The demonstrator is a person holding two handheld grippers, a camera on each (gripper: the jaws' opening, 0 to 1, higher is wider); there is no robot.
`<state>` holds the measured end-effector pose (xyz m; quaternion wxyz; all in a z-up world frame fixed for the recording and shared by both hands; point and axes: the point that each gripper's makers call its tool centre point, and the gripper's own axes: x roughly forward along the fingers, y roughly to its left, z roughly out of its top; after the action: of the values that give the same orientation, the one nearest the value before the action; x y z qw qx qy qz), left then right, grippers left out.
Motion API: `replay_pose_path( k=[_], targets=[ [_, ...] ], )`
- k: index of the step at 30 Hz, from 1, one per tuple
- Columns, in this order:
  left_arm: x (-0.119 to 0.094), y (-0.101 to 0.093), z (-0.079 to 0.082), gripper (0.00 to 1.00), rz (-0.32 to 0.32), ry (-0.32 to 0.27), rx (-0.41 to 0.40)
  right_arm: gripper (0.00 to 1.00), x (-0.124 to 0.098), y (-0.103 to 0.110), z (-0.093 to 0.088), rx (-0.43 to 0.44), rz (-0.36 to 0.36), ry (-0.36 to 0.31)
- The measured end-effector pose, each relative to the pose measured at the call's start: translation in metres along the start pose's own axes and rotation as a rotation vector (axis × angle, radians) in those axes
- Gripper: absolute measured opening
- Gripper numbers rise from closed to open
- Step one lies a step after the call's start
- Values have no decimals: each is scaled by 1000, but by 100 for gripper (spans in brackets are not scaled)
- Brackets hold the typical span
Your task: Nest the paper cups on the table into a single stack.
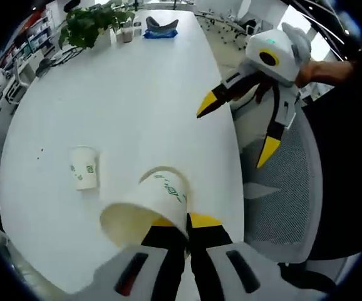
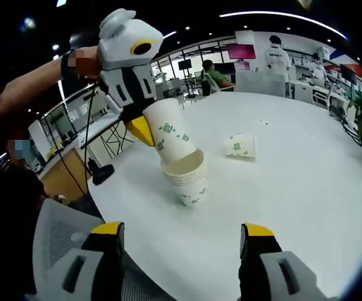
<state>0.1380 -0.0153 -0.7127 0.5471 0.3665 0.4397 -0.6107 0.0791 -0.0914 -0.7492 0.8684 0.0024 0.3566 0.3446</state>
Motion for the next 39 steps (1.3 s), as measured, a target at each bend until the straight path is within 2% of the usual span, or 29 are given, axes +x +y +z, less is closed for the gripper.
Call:
replay_pose_path(
  k=[14,19,24,26,31,39],
  targets=[
    [18,4,-3,0,-9,73,21,76,-8,0,-2,16,-6,1],
    [19,3,-4,0,-4,98,27,75,-1,-5,-6,19,-7,1],
    [22,7,-6,0,-7,100,24,75,-1,-7,-9,23,-7,3],
    [22,9,-6,0,-6,100,24,75,-7,-3,-4,22,-7,3],
    [23,12,-5,0,-4,95,23,75,0,-8,-6,22,-6,4],
    [25,8,-4,0,-16,97,24,75,-1,-4,-4,20,-4,4]
  ],
)
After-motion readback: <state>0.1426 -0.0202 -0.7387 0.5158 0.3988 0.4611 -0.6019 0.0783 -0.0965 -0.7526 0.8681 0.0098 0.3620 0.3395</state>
